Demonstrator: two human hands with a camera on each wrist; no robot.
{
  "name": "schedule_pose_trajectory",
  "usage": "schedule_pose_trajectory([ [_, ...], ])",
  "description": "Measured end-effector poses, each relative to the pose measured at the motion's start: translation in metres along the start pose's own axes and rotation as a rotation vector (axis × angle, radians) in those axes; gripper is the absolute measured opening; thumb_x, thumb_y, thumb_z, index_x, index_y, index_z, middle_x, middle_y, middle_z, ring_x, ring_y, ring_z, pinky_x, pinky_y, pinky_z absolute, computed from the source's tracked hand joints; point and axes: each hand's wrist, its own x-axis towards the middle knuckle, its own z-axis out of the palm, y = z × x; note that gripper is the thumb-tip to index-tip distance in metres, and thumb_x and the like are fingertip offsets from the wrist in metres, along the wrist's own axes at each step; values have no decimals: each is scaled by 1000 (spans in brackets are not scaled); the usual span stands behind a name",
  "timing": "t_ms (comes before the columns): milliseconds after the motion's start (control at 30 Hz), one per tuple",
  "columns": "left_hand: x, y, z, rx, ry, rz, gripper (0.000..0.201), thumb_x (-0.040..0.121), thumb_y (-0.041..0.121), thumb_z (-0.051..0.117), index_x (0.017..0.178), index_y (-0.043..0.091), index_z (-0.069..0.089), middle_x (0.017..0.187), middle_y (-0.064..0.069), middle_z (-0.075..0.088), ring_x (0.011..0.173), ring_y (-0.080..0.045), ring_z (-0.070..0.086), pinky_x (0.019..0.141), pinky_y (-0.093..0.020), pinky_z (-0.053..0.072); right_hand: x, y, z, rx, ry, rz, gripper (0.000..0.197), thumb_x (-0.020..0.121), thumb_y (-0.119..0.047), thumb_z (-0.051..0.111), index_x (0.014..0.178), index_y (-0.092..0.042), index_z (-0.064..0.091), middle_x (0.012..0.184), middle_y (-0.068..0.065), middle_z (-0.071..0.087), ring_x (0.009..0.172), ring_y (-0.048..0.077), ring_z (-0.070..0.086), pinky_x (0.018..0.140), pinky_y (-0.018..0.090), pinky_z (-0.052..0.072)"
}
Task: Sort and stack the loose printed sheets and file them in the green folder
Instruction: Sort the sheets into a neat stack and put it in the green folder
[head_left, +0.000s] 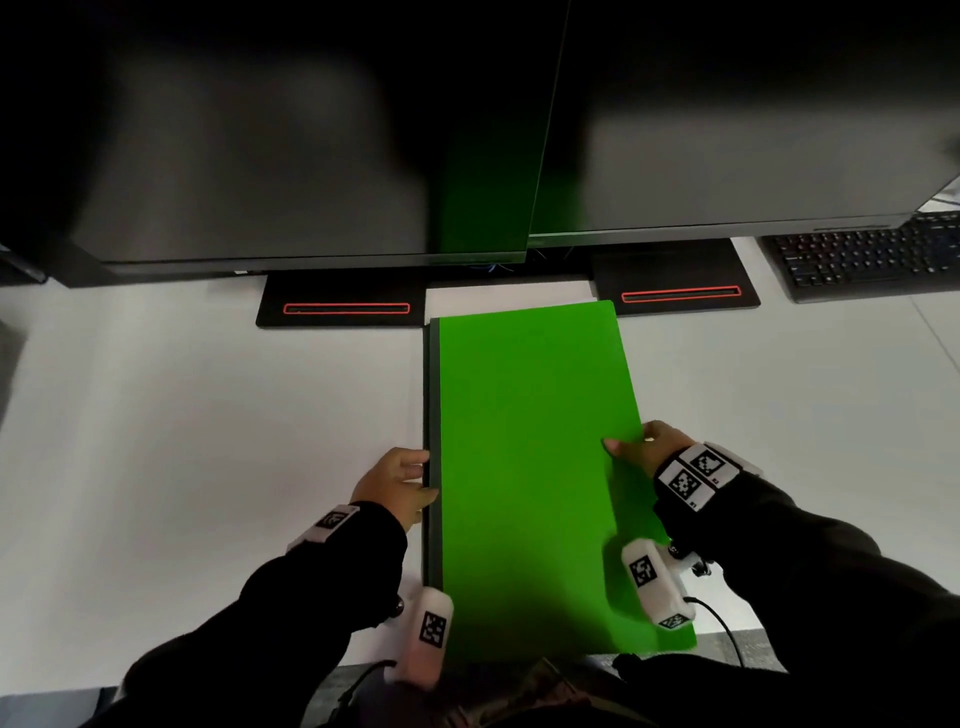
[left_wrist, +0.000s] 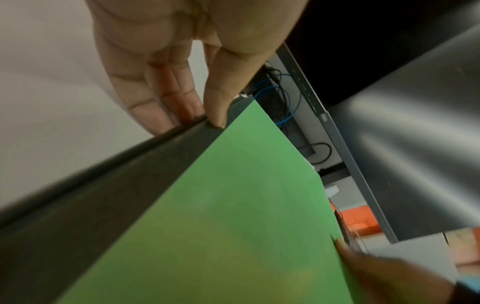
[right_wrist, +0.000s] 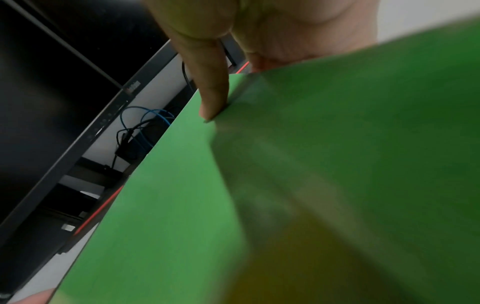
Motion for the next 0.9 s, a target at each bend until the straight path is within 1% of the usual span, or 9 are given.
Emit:
schedule_pose_trajectory([
  [67,-1,4,-2,-111,-50,-50,35,82,-11,58,104,16,54,97,-8,60,82,-20,61,66,-29,49,-1,4,0,57,1,-89,46,80,-31,69,119,-13,52,116,11,65,98,26,61,91,32,46],
  [133,-2,7,-2,-156,-81,-65,31,82,-13,56,98,13,51,84,-5,62,67,-12,62,58,-26,47,-4,5,2,106,-1,-168,45,79,-24,71,120,-15,53,113,10,66,89,20,58,85,29,46],
  [300,-3,7,11,-189,-70,-10,40,74,-15,65,88,20,52,81,-8,62,72,-23,59,61,-28,47,-1,18,-8,204,35,-206,40,80,-18,70,117,-15,53,101,8,63,86,16,55,78,24,39],
  [433,-4,29,36,-134,-73,111,53,71,-12,70,110,18,50,79,-6,57,69,-18,57,54,-27,52,12,35,-32,262,83,-136,29,78,-21,72,100,-17,52,95,11,64,84,21,58,79,28,42],
  [500,0,42,52,-84,-119,143,65,73,-8,71,124,21,45,92,-12,60,75,-20,60,51,-20,53,22,45,-46,263,113,-107,33,77,-24,73,103,-14,54,98,12,66,86,23,61,81,30,45],
  [600,6,58,77,10,-225,141,67,78,-4,67,136,17,41,114,-18,59,93,-25,60,62,-23,54,41,61,-66,246,164,-56,38,76,-30,74,106,-16,56,103,11,68,92,27,65,86,34,48],
  [700,14,68,104,32,-298,123,70,80,-5,64,140,15,36,121,-17,56,97,-25,57,69,-30,51,56,73,-86,223,231,-21,29,77,-33,72,96,-19,54,104,13,68,85,24,61,80,30,45],
  [767,19,71,122,46,-333,130,74,78,-6,64,142,16,34,128,-17,53,103,-27,57,72,-32,51,66,79,-101,172,256,6,35,77,-38,71,101,-18,55,107,11,67,91,25,60,84,32,44],
  [900,25,78,149,98,-408,154,75,78,-3,66,143,18,35,134,-12,49,114,-27,56,92,-34,49,83,89,-124,123,289,74,49,76,-44,70,112,-16,54,109,12,65,95,29,61,90,38,48],
])
